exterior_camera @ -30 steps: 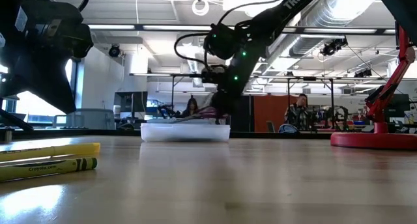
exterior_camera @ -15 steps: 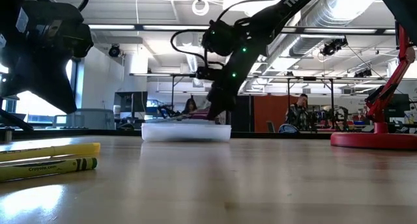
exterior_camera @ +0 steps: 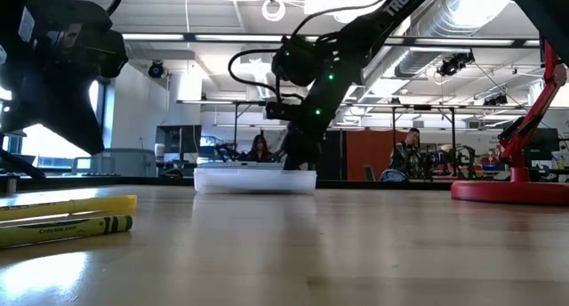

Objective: Pick & place school supplies into a supply box
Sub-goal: Put the green crayon into the supplies box, then move the dark green crayon to the top of the yellow pen

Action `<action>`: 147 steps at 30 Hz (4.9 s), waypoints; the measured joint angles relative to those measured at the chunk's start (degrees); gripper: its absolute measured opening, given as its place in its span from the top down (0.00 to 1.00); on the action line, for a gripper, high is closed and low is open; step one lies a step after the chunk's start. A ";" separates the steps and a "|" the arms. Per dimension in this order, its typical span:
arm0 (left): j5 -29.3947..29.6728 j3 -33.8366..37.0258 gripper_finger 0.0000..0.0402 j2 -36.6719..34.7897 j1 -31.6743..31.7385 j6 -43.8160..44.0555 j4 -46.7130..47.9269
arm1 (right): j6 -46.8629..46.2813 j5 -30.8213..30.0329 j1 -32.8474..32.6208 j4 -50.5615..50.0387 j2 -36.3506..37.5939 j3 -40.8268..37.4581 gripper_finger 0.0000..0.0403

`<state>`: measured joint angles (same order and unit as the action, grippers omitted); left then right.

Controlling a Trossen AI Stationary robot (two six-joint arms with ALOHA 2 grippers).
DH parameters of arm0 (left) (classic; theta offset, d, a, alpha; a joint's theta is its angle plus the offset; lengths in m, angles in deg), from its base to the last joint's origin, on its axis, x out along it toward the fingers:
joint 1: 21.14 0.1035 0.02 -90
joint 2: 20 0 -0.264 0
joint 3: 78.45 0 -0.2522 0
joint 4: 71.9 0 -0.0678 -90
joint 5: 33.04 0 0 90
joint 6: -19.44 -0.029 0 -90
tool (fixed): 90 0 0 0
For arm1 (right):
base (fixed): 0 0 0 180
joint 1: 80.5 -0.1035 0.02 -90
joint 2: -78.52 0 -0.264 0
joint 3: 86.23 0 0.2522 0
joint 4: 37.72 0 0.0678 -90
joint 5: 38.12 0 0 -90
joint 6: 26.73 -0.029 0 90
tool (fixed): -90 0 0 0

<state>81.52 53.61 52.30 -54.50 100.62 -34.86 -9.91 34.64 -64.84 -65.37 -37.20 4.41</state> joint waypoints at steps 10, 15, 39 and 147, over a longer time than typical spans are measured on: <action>-1.65 0.00 0.90 0.00 0.00 0.03 0.10 | -0.24 -1.49 -2.81 -3.05 3.05 2.70 0.82; -1.78 0.00 0.90 0.00 0.00 0.05 -0.16 | -2.68 12.44 -6.91 -2.25 4.00 5.41 0.82; -14.41 0.00 0.90 0.00 -0.02 -1.60 0.82 | -1.35 32.00 -31.42 26.23 -6.25 4.31 0.75; -25.77 0.00 0.90 -1.97 -2.77 15.56 -1.51 | 10.41 31.01 -20.05 34.32 -12.55 4.32 0.77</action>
<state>55.74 53.61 50.33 -57.27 116.18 -36.38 0.50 65.65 -84.88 -31.05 -49.74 8.73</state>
